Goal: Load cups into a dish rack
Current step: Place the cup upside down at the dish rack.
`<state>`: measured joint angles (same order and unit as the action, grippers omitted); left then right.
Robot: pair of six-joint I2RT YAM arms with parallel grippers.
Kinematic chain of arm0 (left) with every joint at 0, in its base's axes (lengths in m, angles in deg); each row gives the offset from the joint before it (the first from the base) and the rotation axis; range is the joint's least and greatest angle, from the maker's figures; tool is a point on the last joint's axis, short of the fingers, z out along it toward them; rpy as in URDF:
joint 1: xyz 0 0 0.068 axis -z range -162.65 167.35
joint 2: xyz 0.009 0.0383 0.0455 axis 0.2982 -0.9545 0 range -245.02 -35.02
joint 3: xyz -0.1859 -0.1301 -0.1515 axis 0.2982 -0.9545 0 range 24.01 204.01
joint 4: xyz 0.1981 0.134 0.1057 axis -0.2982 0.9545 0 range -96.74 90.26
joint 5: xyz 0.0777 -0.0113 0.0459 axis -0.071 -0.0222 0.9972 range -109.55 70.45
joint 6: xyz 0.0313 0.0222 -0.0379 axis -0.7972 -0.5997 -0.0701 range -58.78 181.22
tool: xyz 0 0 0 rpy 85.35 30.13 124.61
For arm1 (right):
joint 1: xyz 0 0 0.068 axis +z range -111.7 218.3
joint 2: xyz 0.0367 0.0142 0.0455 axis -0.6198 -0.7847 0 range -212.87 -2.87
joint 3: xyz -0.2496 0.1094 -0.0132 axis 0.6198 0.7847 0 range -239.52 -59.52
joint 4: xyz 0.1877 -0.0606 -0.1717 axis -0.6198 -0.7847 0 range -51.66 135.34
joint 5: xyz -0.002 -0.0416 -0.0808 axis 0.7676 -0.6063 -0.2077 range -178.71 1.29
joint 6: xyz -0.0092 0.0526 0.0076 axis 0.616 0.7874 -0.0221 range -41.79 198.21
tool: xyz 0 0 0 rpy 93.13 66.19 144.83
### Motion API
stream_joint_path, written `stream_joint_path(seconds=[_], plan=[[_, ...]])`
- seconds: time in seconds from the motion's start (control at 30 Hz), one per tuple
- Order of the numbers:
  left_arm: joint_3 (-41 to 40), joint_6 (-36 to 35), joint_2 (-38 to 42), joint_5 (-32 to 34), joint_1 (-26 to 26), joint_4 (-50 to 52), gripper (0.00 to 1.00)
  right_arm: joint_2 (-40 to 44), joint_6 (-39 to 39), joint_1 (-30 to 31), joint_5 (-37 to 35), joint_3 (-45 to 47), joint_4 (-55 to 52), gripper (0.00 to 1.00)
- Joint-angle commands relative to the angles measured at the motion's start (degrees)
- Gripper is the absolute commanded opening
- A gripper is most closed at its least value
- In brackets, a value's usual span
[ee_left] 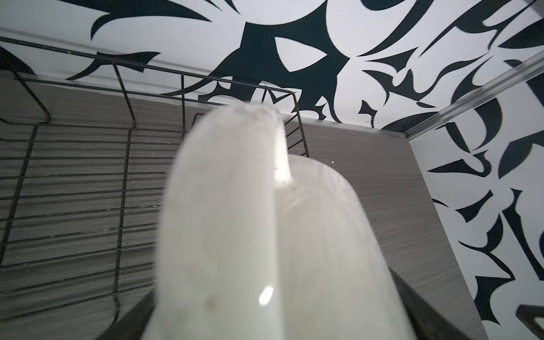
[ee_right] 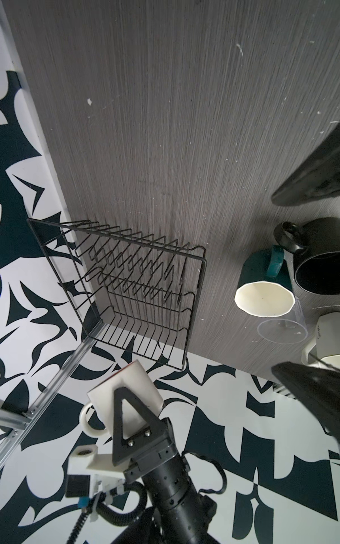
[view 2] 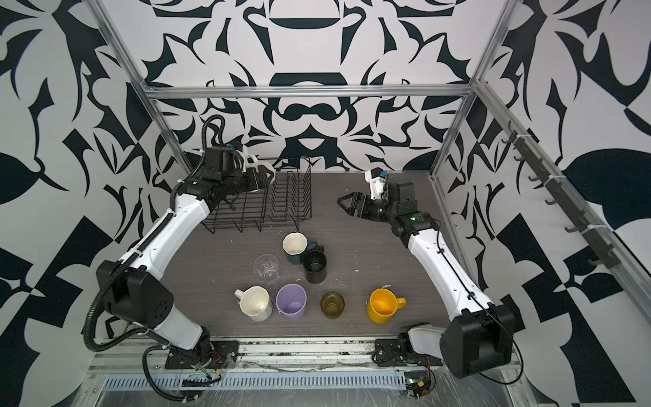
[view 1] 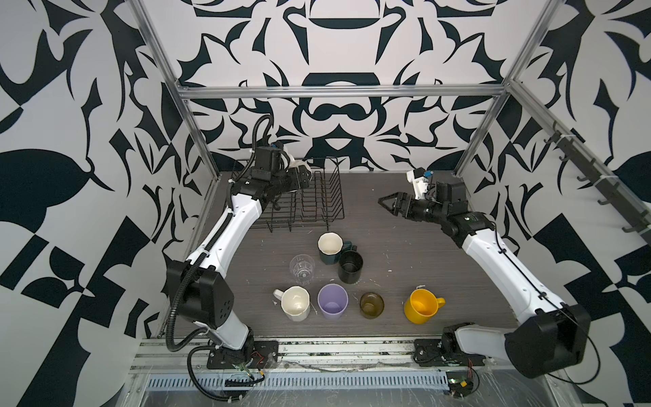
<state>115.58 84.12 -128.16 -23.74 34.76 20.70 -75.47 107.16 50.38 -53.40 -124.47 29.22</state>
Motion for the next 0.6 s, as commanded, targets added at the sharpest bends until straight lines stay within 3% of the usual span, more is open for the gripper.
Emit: stream_joint_path(seconds=[0.0, 0.57], plan=[[5.2, 1.2, -2.2, 1.9, -0.8, 4.4, 0.00, 3.0, -2.9, -0.4, -0.1, -0.1, 0.5, 0.86], [29.5, 4.9, -21.3, 1.8, -4.6, 22.2, 0.00, 5.8, -3.9, -0.7, -1.6, 2.6, -1.9, 0.85]])
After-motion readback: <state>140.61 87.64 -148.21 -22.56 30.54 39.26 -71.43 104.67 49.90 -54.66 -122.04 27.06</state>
